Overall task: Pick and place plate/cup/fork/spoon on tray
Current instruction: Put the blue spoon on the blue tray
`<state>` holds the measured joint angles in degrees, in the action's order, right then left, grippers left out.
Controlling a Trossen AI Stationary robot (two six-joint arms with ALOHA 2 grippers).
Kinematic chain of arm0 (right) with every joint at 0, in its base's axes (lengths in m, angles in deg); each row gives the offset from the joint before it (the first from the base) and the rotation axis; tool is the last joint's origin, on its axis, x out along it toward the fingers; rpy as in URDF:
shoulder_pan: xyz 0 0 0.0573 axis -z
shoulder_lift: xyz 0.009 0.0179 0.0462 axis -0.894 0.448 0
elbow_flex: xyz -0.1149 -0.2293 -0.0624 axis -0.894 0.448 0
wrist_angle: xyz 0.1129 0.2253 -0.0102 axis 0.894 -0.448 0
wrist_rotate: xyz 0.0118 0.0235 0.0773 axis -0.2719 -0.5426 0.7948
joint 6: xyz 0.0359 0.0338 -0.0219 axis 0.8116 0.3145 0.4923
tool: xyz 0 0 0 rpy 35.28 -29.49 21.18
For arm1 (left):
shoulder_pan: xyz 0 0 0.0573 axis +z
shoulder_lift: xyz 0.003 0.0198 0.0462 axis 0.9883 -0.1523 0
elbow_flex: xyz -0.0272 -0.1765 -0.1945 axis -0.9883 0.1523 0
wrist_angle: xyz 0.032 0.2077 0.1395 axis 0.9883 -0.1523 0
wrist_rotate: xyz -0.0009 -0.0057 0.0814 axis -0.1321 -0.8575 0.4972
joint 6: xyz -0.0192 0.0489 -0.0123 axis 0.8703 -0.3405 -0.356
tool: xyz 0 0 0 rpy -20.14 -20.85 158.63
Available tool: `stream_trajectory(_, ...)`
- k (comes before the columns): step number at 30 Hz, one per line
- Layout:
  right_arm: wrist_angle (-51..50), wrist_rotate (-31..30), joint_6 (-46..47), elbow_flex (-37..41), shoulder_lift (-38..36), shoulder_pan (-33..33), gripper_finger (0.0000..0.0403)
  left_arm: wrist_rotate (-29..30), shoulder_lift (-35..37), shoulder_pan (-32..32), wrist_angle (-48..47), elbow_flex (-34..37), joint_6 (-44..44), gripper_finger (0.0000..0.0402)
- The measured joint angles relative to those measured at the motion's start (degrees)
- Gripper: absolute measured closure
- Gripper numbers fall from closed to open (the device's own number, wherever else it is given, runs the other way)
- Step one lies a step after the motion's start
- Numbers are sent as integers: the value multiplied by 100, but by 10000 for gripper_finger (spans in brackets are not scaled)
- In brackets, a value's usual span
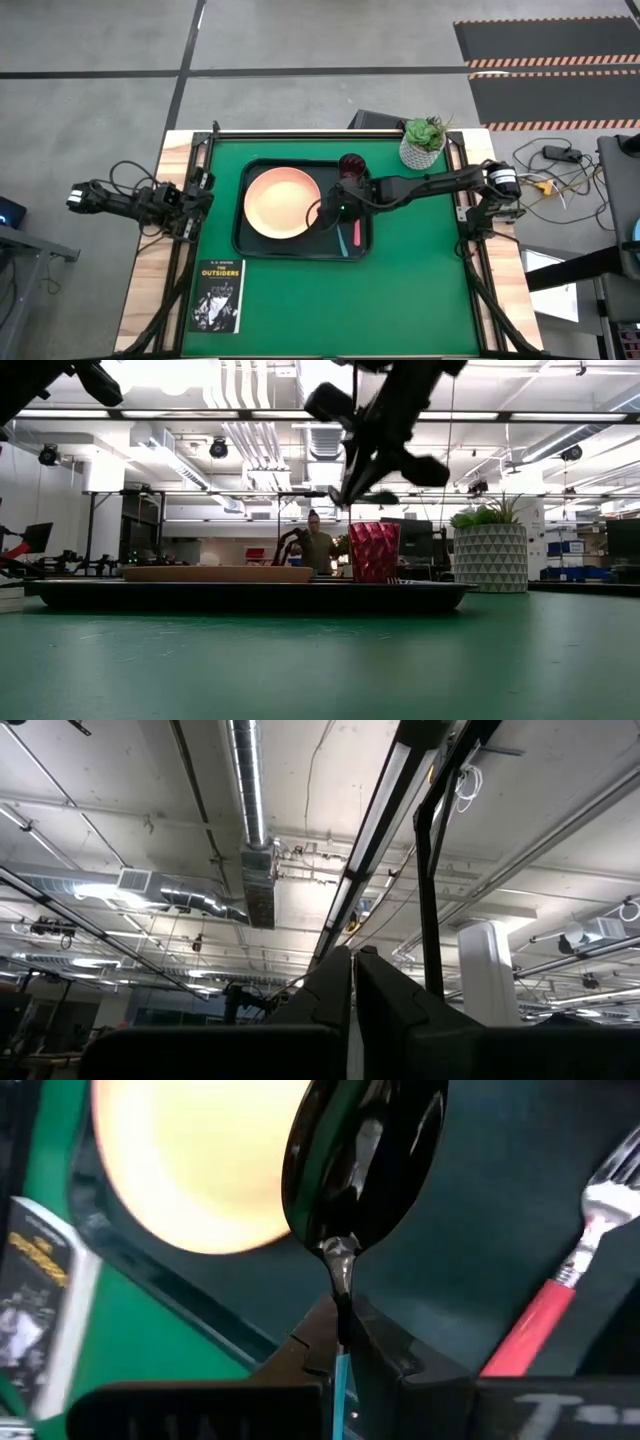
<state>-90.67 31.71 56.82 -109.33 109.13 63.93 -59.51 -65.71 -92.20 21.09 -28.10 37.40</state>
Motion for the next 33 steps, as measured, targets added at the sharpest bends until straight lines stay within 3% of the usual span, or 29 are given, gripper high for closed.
stream_trajectory(6,-700,-16,303,-361,36,153,394,0,1,0,44,-9,-2,402)
stream_trajectory(12,-874,895,931,-355,346,332,394,0,1,0,50,-9,-2,402)
stream_trajectory(15,-939,1066,947,-399,599,392,394,0,-3,0,58,-9,-4,402)
stream_trajectory(24,-896,980,711,-608,1253,672,394,0,3,0,58,-9,-4,402)
stream_trajectory(33,-876,456,844,-610,1307,888,394,0,3,0,60,-9,-7,402)
